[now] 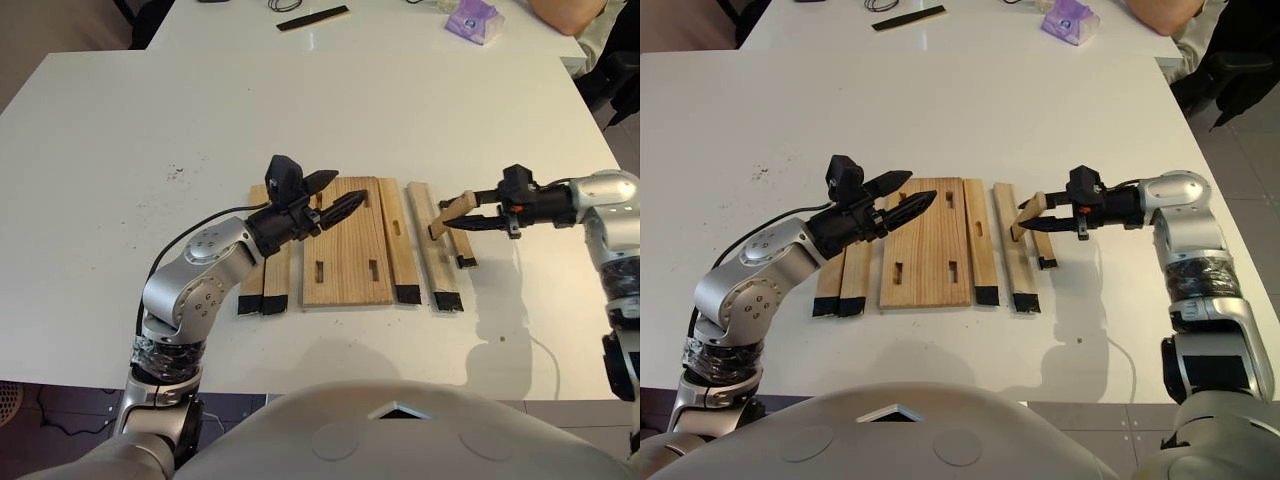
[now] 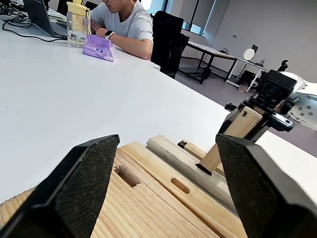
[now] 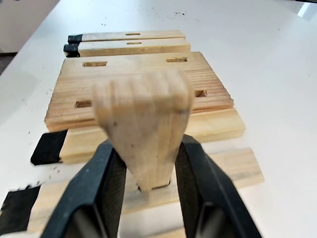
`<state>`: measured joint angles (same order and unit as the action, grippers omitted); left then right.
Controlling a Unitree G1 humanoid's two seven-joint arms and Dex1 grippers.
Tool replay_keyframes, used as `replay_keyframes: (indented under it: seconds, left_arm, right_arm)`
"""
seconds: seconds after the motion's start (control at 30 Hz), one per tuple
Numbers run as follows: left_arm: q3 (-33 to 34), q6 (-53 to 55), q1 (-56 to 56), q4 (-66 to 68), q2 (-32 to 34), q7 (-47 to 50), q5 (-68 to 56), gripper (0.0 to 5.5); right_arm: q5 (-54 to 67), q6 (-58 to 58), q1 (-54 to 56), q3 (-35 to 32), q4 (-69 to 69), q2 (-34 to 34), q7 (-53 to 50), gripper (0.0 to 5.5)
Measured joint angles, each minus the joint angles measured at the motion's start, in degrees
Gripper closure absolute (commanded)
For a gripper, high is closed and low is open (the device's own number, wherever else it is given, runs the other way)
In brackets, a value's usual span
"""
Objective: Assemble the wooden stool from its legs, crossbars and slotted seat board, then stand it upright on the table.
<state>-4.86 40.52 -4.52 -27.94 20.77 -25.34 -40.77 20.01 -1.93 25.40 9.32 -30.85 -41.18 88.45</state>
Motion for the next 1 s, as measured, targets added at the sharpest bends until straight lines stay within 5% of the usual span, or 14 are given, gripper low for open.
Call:
replay_keyframes:
  seconds: [0.23,0.57,1.0]
  left_arm:
    - [-0.08,1.41,-0.56,0.27,0.0,-0.16,-0.12,1.89]
    - [-0.59,2.35,-0.21,0.32,-0.05,-0.13,0.36,1.89]
    - [-0.48,2.3,0.65,-0.66,-1.08,0.32,0.54,1.89]
  right_arm:
    - [-0.29,-1.88,3.05,2.24,-4.94,1.13,-0.41,4.17]
    - [-5.81,-2.76,-2.5,3.09,-6.0,6.24,-12.37,2.52]
    - [10.96,19.35,-11.37,-13.48,27.08,0.26,-16.71,2.52]
